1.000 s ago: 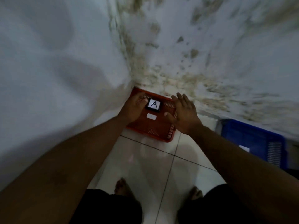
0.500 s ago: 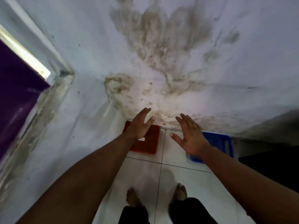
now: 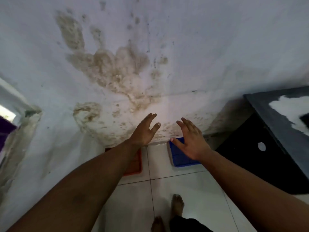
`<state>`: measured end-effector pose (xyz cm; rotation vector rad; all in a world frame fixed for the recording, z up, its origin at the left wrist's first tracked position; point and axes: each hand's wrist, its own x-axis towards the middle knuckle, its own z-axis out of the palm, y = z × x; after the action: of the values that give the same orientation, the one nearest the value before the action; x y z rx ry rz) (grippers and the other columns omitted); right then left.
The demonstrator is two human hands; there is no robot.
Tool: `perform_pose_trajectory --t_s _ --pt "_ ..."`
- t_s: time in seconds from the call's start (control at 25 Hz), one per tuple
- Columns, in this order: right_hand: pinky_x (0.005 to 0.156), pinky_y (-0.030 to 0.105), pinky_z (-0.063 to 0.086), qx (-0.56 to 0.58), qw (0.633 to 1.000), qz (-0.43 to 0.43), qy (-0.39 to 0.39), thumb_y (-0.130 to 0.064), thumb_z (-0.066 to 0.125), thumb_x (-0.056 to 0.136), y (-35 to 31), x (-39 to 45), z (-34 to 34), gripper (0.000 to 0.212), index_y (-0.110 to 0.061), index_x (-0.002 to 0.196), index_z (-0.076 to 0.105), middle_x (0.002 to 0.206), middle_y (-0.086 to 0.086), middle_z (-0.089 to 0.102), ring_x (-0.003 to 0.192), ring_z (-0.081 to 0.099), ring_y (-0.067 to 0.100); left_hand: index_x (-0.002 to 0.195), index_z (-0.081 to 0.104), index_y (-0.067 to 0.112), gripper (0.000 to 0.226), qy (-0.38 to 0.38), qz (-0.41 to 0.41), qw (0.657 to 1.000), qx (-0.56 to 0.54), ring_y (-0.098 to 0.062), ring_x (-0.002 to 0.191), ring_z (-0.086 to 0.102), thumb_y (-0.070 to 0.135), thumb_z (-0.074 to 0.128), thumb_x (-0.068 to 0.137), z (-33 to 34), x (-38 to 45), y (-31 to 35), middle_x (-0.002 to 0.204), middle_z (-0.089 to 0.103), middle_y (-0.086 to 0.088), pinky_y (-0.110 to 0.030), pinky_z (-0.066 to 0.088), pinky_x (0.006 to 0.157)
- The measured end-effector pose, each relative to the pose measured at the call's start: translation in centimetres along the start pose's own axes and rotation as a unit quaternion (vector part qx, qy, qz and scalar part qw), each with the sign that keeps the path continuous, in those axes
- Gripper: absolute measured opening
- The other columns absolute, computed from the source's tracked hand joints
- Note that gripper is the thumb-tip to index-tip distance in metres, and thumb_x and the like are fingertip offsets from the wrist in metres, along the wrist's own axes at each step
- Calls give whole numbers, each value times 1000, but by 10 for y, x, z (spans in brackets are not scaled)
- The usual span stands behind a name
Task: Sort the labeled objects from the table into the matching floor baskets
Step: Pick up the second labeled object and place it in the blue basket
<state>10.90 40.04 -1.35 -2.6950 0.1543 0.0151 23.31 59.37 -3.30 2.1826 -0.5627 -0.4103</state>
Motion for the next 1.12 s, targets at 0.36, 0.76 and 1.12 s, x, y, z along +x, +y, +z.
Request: perform_pose_trajectory --t_s 0.36,0.76,1.12 --pt "117 54 18 3 988 134 79 -67 38 86 96 -87 -67 78 -26 150 19 162 4 16 149 10 23 148 32 33 55 -99 98 990 36 -15 146 23 53 43 97 112 40 111 160 25 4 -25 16 110" --pt "118 48 13 7 967 222 121 -62 46 88 279 -181 -158 77 -25 150 21 162 4 15 148 9 22 149 31 27 60 -164 146 976 10 -12 142 26 52 44 96 299 78 258 159 27 1 -25 17 110" --pt "110 49 30 36 953 266 142 -54 53 87 398 -189 -188 71 -20 145 31 158 10 24 141 28 31 151 24 30 62 -200 147 964 95 -21 148 15 54 42 97 410 117 328 163 15 0 -46 15 119"
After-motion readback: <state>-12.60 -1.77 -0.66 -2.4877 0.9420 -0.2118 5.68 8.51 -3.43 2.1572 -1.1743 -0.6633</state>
